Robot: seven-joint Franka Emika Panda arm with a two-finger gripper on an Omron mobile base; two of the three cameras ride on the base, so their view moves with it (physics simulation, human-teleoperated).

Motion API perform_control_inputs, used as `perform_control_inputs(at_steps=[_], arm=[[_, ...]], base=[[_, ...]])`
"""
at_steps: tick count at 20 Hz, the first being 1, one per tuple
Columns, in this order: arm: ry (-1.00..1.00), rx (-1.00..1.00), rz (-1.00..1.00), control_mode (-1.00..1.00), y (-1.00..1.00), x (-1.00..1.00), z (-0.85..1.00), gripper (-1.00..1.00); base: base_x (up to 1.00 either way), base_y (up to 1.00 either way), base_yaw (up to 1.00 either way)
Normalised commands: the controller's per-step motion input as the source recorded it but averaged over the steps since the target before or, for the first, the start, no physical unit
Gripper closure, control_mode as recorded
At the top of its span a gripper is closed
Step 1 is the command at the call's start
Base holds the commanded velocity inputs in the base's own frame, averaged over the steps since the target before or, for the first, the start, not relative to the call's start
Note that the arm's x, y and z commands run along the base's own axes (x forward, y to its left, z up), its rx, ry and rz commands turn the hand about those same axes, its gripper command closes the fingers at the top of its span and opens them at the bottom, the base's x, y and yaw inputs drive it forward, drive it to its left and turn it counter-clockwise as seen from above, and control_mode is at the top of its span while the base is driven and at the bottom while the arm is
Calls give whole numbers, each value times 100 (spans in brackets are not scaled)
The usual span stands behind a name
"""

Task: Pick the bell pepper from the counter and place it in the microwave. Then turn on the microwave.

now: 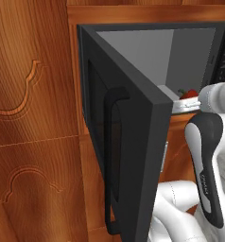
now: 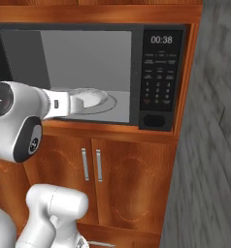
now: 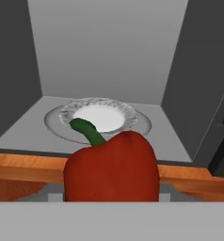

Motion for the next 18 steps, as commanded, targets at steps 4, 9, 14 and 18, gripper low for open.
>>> perform_control_inputs(at_steps=[4,9,14,18], arm=[[0,0,0,-100,0,24,0,100],[0,0,0,-100,3,22,0,100],[0,0,0,-100,5,19,0,100],[0,0,0,-100,5,18,0,100]], base=[[0,0,0],[0,0,0],[0,0,0],[0,0,0]])
